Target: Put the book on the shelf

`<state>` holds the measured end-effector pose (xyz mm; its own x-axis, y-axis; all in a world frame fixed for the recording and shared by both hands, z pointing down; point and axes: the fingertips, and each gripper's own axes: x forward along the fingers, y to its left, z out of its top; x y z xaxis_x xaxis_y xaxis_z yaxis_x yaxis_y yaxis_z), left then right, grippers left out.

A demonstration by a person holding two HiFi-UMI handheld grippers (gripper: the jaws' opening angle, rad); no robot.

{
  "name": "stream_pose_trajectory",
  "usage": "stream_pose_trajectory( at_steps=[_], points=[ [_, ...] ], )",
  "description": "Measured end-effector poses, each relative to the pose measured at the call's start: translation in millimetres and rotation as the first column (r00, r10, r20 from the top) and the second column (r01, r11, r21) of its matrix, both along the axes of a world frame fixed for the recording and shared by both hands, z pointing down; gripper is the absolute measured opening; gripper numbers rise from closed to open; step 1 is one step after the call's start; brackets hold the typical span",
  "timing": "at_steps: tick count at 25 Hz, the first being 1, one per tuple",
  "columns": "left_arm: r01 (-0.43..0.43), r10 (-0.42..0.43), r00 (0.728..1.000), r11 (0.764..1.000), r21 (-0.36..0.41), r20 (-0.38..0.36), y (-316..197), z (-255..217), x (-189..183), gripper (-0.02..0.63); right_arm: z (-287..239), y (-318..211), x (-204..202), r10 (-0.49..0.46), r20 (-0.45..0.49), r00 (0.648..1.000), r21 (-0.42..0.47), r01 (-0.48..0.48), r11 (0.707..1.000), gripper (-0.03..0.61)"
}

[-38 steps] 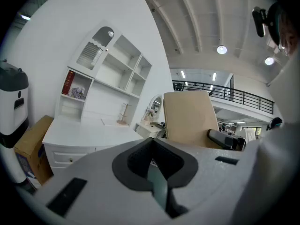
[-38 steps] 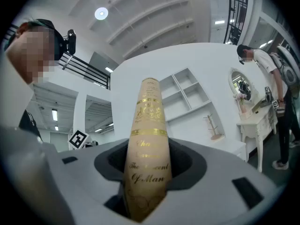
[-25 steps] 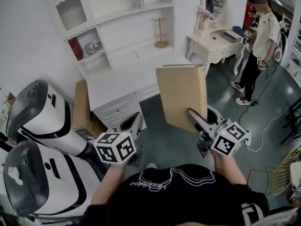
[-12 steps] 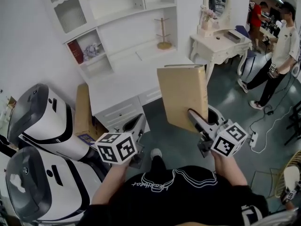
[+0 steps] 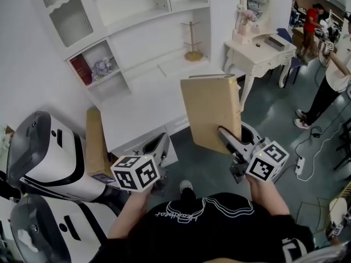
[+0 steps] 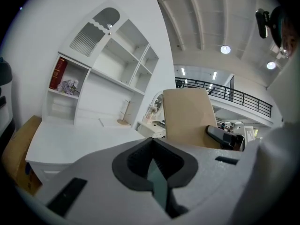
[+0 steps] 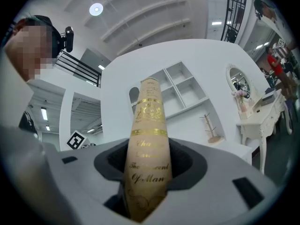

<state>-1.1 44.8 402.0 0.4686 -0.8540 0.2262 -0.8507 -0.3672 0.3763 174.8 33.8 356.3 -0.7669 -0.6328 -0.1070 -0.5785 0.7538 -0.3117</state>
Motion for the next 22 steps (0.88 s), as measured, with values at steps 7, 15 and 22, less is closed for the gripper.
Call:
stream_pose_trajectory(
  at_steps=[7,15,22],
  points=[
    [-0.022,0.022,1.0,1.0,-0.007,-0.016,-104.8,-11.7,-39.6,0.002,-21.1,-95.7,-43.0,0.016,-0.024,1.0,0.024,-0.015,1.0,0.209],
    [0.011,-0.012,1.0,1.0,-0.006,-0.012,-202.5,-17.4,-101.9,0.002,-48.7,-201.6,-92.2,0.033,-0.012,0.999,0.058,-0.032,0.998,0.208],
    [0.061,-0.06,0.998,0.998,0.016,-0.036,-254.0,-20.2,-144.8,0.002,-72.1,-259.3,-121.8,0.051,0.017,0.999,0.115,-0.052,0.992,0.207]
  ],
)
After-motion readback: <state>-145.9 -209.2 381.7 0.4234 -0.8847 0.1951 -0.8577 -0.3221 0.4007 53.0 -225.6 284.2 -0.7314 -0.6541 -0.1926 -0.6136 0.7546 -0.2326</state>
